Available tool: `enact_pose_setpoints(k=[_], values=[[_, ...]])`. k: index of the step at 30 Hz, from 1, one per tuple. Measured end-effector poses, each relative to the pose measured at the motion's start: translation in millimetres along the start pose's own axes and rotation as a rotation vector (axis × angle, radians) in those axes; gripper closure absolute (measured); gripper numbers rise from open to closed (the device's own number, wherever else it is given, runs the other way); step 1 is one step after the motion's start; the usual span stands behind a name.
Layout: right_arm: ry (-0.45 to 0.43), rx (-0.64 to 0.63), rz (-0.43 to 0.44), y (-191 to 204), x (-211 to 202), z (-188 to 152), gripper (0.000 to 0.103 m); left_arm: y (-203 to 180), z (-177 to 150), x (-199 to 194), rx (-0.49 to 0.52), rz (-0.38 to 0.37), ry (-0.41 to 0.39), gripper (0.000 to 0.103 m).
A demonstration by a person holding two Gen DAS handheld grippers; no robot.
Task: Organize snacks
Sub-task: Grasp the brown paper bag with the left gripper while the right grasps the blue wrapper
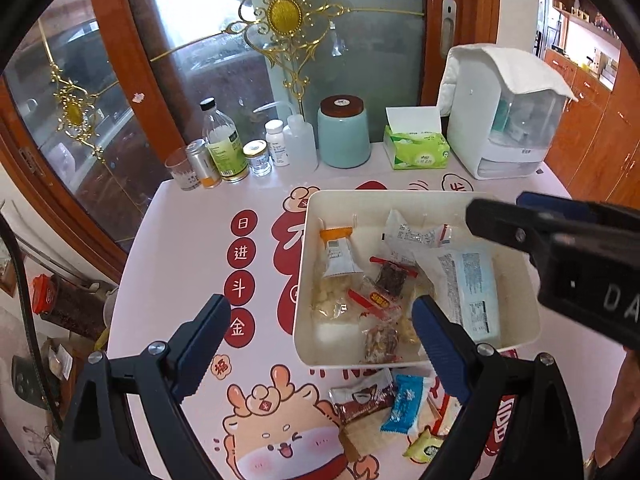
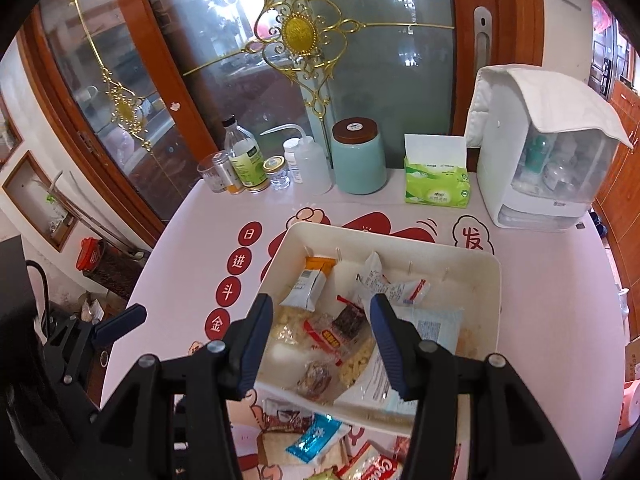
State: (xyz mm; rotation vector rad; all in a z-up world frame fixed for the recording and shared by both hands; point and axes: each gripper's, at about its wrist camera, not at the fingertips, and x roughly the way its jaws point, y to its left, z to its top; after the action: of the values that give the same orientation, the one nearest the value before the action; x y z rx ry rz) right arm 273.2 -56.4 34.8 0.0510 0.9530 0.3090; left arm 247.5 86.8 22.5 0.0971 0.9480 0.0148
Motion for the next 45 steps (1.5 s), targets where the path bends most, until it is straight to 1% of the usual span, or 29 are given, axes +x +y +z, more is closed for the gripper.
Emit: enact_pose_setpoints(k=[12, 16, 23, 25, 30, 34, 38, 42, 45], values=[[-0.018, -0.029, 0.029, -6, -50, -49, 0.05, -10, -34, -53, -0.01, -0.002, -0.051, 0.012], [-0.018, -0.051, 0.027, -11, -63, -70, 0.046, -13, -47, -63, -0.01, 0.007, -0.06, 0.012], [0.004, -0.049, 0.046, -26, -74, -103, 0.044, -15, -71, -69, -0.017, 0.014, -0.058, 0.012], [0.015, -0.041, 0.054, -31, -74, -111, 0.042, -14, -80, -67, -0.01, 0.02, -0.05, 0.012], [0.055, -0.028, 0.054, -37, -65, -130, 0.042, -10, -100, -50, 0.012, 0.039, -0.005, 0.012], [0.099, -0.009, 0.054, -38, -49, -143, 0.042, -2, -110, -35, 0.032, 0.039, 0.02, 0.012], [0.146, 0.015, 0.042, -34, -26, -154, 0.042, 5, -117, -15, 0.079, 0.029, 0.045, 0.012], [0.182, 0.039, 0.024, -26, -1, -161, 0.042, 11, -123, 12, 0.15, 0.006, 0.073, 0.012], [0.211, 0.056, 0.012, -16, 24, -164, 0.042, 15, -127, 33, 0.191, -0.013, 0.096, 0.012]])
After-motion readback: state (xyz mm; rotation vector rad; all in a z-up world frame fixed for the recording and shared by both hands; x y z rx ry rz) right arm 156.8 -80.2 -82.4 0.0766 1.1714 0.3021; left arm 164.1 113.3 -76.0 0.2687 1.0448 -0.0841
